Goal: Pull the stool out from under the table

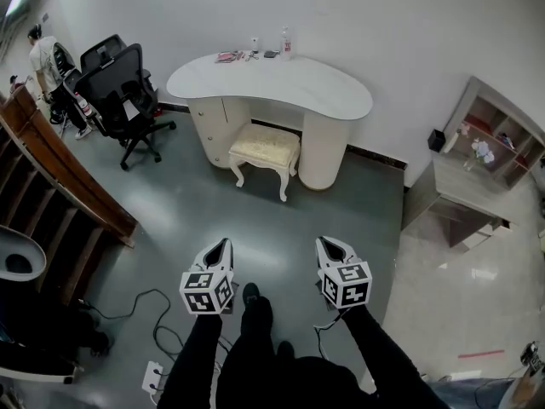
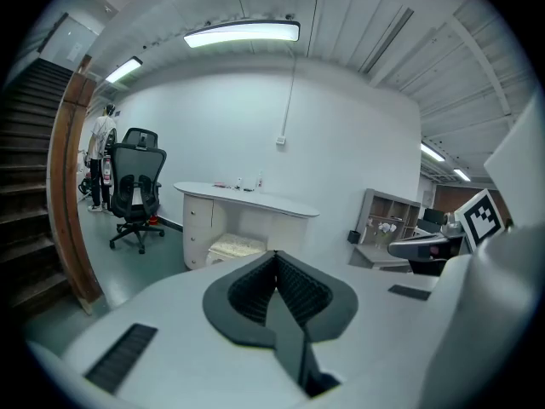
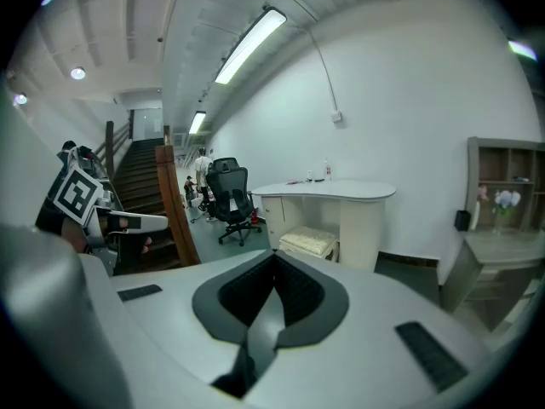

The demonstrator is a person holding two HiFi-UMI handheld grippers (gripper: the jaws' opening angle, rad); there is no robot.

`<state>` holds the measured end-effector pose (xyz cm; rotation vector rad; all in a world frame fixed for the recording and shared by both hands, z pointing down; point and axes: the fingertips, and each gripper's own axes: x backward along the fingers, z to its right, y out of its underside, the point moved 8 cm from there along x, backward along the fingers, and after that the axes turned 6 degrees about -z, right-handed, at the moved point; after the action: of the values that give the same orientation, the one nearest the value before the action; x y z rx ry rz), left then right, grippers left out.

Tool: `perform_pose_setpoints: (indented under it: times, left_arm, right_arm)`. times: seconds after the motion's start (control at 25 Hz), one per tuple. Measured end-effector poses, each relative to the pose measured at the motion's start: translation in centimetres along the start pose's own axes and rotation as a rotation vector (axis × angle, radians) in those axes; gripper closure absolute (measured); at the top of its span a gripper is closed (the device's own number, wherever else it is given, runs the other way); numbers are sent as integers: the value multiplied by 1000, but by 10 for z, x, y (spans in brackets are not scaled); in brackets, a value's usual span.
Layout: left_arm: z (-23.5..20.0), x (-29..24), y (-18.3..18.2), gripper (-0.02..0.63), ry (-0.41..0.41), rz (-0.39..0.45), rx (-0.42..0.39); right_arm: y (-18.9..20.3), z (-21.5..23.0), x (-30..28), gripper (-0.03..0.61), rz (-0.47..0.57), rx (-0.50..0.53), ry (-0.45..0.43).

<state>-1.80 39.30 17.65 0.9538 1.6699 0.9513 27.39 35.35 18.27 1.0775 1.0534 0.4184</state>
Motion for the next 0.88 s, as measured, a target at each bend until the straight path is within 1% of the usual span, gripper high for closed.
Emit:
perform_pose_setpoints:
  times: [0.24,0.36,0.6,0.72,0.88]
  left_arm:
    - [-41,-47,-14,604,5,-21,0]
    - [-67,-80,-26,604,20,-38,2]
    - [-122,-147,-51,604,52,-90,7]
    - [-148,-179,-65,604,74,-125,3]
    - [-176,-215,-79,603,87,-139,10]
  right_arm:
    - [-12,3,-55,574,-33,-15,12]
    - [-25,6,-91,575,-47,-20,25]
    - [-51,16,-168,575,-78,-59,83]
    - [-64,20,-201,574,-94,-78,125]
    - [-76,29,-236,575,-115,-93,173]
